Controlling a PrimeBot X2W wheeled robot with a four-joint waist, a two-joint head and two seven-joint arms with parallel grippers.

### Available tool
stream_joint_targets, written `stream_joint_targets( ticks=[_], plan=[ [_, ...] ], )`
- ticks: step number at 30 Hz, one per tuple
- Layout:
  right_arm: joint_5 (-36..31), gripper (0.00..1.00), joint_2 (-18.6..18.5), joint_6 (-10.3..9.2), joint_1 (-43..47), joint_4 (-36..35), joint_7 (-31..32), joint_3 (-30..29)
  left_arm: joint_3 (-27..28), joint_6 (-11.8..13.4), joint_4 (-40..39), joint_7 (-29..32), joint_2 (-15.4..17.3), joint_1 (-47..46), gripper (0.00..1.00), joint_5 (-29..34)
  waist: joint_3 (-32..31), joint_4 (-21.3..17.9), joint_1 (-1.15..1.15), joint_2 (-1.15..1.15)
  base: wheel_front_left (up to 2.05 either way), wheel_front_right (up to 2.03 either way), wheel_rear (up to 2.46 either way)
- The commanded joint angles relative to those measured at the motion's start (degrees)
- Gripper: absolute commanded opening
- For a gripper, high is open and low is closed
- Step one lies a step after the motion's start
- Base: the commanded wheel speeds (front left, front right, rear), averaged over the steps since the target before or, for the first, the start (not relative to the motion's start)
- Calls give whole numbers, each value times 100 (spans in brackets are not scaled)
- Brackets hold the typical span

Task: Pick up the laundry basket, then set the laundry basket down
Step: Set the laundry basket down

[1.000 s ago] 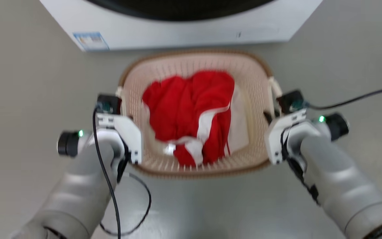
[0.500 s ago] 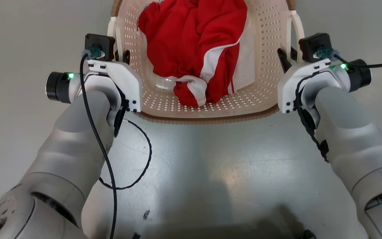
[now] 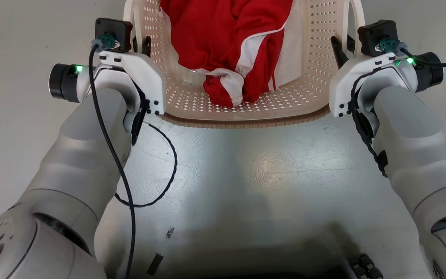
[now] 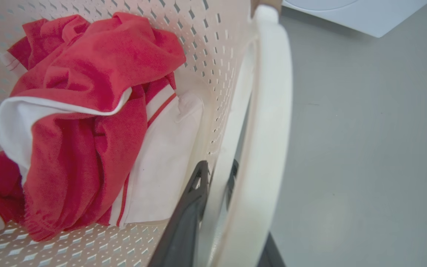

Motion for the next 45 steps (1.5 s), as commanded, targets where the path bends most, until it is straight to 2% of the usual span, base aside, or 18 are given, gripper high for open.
stream_joint_targets(
  ticks=[1, 9, 10, 11, 18, 30, 37, 45],
  plan=[
    [-171, 0, 141, 91, 154, -19, -93, 63, 16, -86, -52, -112, 112, -157, 0, 73, 31, 3, -1, 0, 0, 0, 0],
    [-362, 0, 141, 91, 169, -29, -101, -289, 19, -14, -10, -153, 102, -191, 0, 57, 123, -16, -1, 0, 0, 0, 0],
    [-381, 62, 141, 91, 166, -34, -111, -338, 43, 42, -5, -157, 103, -191, 56, 36, 131, -22, -1, 0, 0, 0, 0],
    [-431, 100, 141, 91, 157, -43, -131, -380, 34, 100, 1, -157, 108, -188, 100, 46, 139, -33, -1, 0, 0, 0, 0],
    [-791, 100, 141, 91, 181, -198, -341, -822, 79, 262, 25, -89, 88, -117, 100, -43, 131, -65, -1, 0, 0, 0, 0],
    [-927, 100, 141, 91, 381, -430, -524, -1115, 59, 301, 41, -7, 130, 100, 100, -106, -252, -46, -1, 0, 0, 0, 0],
    [-1076, 100, 141, 91, 594, -569, -600, -1271, 118, 270, 11, -192, 140, 259, 100, -125, -734, -24, -1, 0, 0, 0, 0],
    [-1498, 100, 141, 91, 1233, -1196, -638, -1871, 505, 353, -505, -253, 255, 808, 100, -65, -1689, 69, -1, 0, 0, 0, 0]
  ],
)
